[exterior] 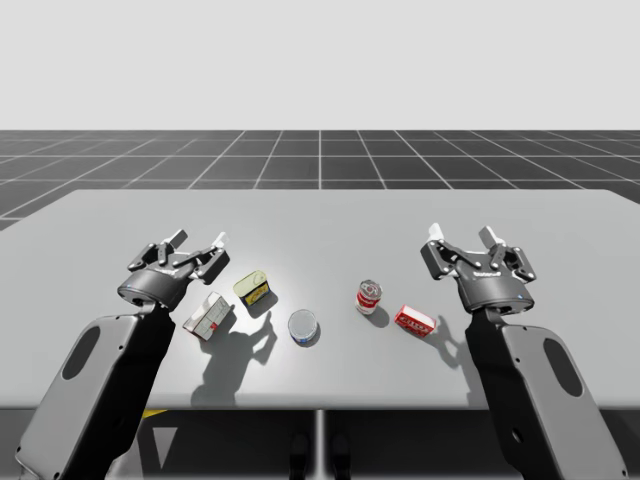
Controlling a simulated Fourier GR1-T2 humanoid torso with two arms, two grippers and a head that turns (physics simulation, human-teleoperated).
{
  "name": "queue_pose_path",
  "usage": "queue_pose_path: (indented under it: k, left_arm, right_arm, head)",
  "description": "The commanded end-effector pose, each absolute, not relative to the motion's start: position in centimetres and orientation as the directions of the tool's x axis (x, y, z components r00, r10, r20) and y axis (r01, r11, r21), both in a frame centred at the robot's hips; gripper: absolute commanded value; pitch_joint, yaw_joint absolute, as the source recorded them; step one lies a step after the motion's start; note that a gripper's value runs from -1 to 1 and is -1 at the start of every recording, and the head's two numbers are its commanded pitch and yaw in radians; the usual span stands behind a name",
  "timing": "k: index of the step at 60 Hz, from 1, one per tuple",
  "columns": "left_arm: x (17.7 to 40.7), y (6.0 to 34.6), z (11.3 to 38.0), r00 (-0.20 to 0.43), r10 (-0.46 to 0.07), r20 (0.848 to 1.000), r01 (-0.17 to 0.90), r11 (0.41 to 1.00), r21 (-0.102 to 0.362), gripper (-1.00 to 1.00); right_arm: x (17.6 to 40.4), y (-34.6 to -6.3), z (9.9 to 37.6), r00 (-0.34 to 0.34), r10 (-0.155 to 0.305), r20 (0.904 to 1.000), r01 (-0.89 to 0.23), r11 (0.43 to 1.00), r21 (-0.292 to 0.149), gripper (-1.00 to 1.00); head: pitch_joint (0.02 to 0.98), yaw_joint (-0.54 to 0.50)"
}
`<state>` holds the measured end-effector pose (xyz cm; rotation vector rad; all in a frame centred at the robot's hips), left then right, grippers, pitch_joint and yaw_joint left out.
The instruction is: Lift the pudding box off the table.
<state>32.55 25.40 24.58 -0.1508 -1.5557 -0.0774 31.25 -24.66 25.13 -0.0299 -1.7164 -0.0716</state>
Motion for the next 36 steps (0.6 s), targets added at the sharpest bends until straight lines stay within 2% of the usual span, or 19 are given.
queue_pose_path:
  k: [1,8,19,30,36]
  left_arm:
    - [32.67,25.47,24.52,0.017,0.036,0.999,0.142,0.989,-0.038,-1.0]
    - [32.74,25.53,24.48,0.019,0.033,0.999,0.139,0.99,-0.035,-1.0]
    - [32.76,25.58,24.49,0.022,0.032,0.999,0.139,0.99,-0.035,-1.0]
    - [32.75,25.62,24.62,0.021,0.038,0.999,0.142,0.989,-0.04,-1.0]
    - [32.61,25.65,24.92,0.023,0.064,0.998,0.143,0.987,-0.067,-1.0]
  right_arm:
    - [31.31,-24.65,25.08,-0.141,-0.016,0.9899,0.063,0.998,0.025,-1.0]
    - [31.28,-24.5,25.02,-0.13,-0.014,0.9914,0.053,0.998,0.021,-1.0]
    - [31.34,-24.23,24.86,-0.119,-0.009,0.9928,0.041,0.999,0.014,-1.0]
    - [31.37,-24.16,24.75,-0.114,-0.004,0.9935,0.037,0.999,0.008,-1.0]
    - [31.39,-24.16,24.74,-0.112,-0.002,0.9937,0.038,0.999,0.006,-1.0]
  head:
    - [0.69,0.17]
    - [0.782,0.29]
    - [0.85,0.39]
    - [0.853,0.42]
    - [0.848,0.42]
